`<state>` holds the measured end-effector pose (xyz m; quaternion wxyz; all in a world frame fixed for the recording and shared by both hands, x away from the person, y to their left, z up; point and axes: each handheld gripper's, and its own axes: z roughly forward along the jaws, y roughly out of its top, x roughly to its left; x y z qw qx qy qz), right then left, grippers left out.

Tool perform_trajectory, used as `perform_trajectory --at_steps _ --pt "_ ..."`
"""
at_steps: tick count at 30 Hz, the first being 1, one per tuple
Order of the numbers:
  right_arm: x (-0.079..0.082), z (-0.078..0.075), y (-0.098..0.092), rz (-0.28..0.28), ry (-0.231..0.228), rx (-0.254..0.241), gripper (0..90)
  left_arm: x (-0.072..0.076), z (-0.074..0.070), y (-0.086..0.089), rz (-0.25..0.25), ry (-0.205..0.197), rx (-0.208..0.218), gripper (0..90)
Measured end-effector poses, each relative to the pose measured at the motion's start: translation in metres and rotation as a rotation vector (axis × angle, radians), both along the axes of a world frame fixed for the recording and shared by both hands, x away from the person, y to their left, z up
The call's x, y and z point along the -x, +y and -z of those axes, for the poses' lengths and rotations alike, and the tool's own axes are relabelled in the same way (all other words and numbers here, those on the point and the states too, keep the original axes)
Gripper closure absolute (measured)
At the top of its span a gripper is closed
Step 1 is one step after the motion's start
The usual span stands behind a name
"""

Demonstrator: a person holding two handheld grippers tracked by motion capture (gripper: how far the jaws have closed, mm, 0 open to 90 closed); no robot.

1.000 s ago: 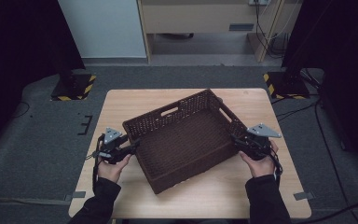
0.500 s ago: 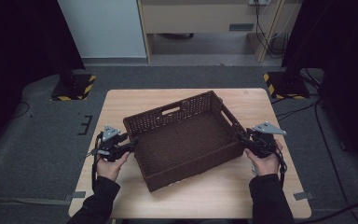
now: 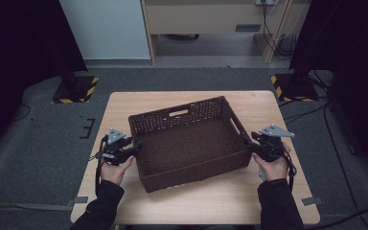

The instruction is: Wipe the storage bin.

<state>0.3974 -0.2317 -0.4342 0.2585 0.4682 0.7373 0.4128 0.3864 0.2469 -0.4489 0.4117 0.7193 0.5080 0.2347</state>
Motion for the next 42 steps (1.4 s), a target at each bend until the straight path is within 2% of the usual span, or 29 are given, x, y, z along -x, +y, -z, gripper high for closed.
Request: perform_trajectory --at_steps 4,6,8,12,16,18,21,24,26,30,33,37,40,42 --pt "-0.007 0.006 0.004 -0.035 0.033 0.017 70.4 0.001 -0.001 0.001 0.006 -0.001 0.005 49.0" --pt "-0.006 0.007 0.004 -0.028 0.039 0.039 75.2 0.002 -0.002 0.000 0.007 0.000 0.000 48.5" --pt "-0.005 0.007 0.002 -0.025 0.048 0.034 76.6 0.004 -0.002 -0.001 0.015 0.001 -0.005 47.6" --pt "0.002 0.008 0.001 -0.037 0.062 0.010 75.3 0.004 0.000 -0.002 0.018 0.005 -0.026 47.1" --pt "0.007 0.005 0.004 -0.052 0.074 0.026 72.5 0.002 0.003 -0.002 0.020 0.017 -0.047 49.3" --pt "0.005 0.003 0.004 -0.056 0.053 0.020 67.8 0.001 0.004 -0.002 0.018 0.019 -0.033 50.0" --pt "0.000 0.001 0.005 -0.052 0.027 0.025 64.6 -0.001 0.004 -0.001 0.017 0.019 -0.039 51.6" --pt "-0.008 0.002 0.007 -0.059 0.031 0.030 65.0 -0.004 0.006 0.003 0.015 0.021 -0.041 54.9" --pt "-0.011 0.005 0.009 -0.069 0.041 0.029 66.9 -0.005 0.006 0.004 0.017 0.025 -0.024 54.7" --pt "-0.010 0.005 0.010 -0.084 0.044 0.021 70.9 -0.005 0.006 0.004 0.014 0.022 -0.026 55.1" --pt "-0.008 0.005 0.010 -0.080 0.051 0.016 71.3 -0.004 0.005 0.004 0.008 0.020 -0.040 56.5" --pt "0.002 0.005 0.013 -0.087 0.058 0.020 70.2 -0.001 0.006 0.008 0.004 0.017 -0.039 59.2" --pt "0.009 0.002 0.015 -0.114 0.066 0.029 68.5 0.002 0.006 0.011 0.011 0.018 -0.039 59.5" --pt "0.008 0.001 0.016 -0.123 0.052 0.037 68.0 0.002 0.006 0.011 0.010 0.017 -0.038 59.8"
